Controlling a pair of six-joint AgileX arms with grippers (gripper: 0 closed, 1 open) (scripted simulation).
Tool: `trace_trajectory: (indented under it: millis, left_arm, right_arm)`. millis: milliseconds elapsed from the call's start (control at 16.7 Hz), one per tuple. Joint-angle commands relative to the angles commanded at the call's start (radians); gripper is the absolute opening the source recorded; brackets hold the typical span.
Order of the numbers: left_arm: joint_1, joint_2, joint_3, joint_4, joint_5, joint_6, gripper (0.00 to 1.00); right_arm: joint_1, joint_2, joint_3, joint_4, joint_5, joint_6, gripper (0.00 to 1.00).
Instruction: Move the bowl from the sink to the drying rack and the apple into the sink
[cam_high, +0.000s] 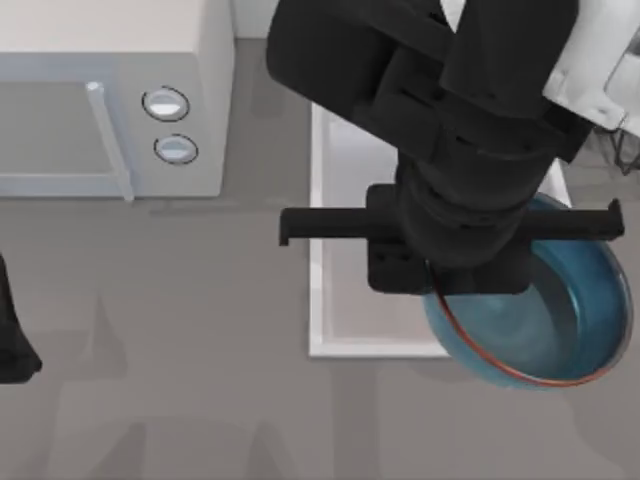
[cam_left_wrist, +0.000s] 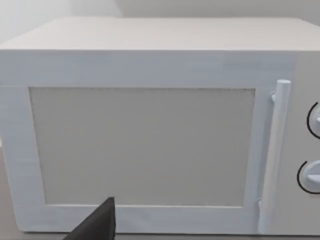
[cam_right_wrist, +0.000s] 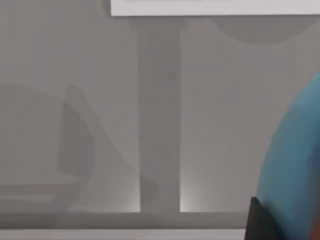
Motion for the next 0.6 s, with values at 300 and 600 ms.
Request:
trace_trajectory:
  millis: [300, 600]
  left_arm:
    - [0.0, 0.0, 0.0, 0.0, 0.0, 0.0, 1.0]
    - [0.0, 0.0, 0.0, 0.0, 0.0, 0.0, 1.0]
  right_arm:
    - [-0.002, -0.003, 0.0, -0.001, -0.001, 0.002, 0.0]
    - [-0.088, -0.057, -0.043, 0.105, -0.056, -0.073, 0.0]
